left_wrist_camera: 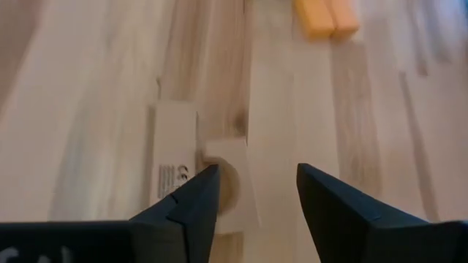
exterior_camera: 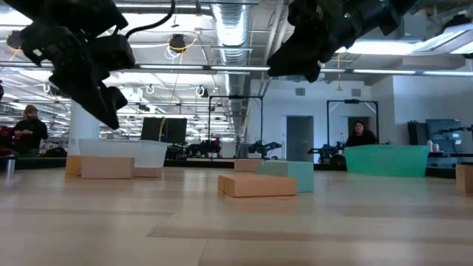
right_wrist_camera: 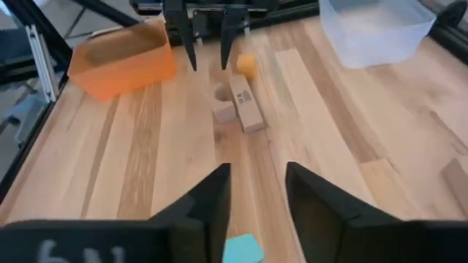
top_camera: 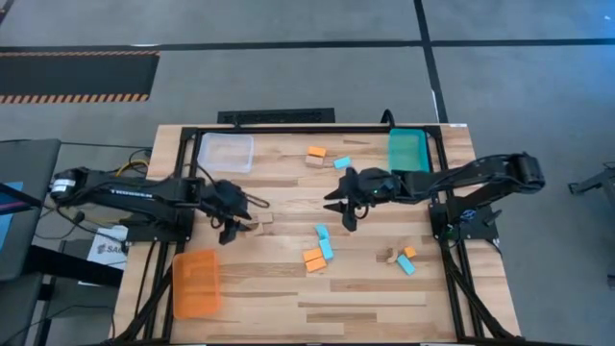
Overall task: Sort & place blocks by color
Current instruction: Put the brown block into the transparent bin
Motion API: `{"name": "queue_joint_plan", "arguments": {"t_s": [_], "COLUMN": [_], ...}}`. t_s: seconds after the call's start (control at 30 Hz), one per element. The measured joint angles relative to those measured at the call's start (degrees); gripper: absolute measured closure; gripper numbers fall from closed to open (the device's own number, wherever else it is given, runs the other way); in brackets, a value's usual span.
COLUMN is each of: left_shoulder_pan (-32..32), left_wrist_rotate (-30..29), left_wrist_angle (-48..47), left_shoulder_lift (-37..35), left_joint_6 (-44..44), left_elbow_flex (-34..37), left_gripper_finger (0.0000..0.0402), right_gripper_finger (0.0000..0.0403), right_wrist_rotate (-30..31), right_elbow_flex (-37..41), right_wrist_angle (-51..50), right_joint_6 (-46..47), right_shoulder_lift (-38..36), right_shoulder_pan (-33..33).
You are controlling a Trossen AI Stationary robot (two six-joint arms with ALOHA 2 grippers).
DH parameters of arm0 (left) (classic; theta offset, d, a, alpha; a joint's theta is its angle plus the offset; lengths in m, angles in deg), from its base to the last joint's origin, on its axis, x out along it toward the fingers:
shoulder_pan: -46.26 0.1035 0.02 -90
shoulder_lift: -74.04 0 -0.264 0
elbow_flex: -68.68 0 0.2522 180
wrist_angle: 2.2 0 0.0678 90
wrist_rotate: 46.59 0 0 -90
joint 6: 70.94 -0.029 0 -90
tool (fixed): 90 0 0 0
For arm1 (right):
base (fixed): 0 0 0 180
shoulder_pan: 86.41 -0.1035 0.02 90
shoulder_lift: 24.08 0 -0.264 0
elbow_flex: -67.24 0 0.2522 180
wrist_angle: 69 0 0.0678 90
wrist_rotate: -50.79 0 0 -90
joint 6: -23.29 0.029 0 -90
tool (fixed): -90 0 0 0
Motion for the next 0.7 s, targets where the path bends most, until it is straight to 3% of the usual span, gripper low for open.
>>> {"name": "queue_joint_plan", "arguments": {"t_s": [0.3,0.7], "left_shoulder_pan": [-6.8,-8.9], "left_wrist_rotate": [-8.4,-12.4], "left_wrist_angle": [5.5,12.5], "left_shoulder_lift": [8.8,21.5], "left_joint_6": [6.4,6.2], "left_elbow_flex": [0.0,0.0], "left_gripper_finger": [0.0228,0.0231], "right_gripper_finger": [0.0172,0.0177], "right_wrist_rotate": [-0.4,-0.5], "right_elbow_flex": [-0.1,-0.1], "right_wrist_angle": [-0.9,-3.3], "right_joint_6": [0.0,-1.5], "right_shoulder_lift": [1.1,1.1], "right_shoulder_pan": [0.0,0.1]}}
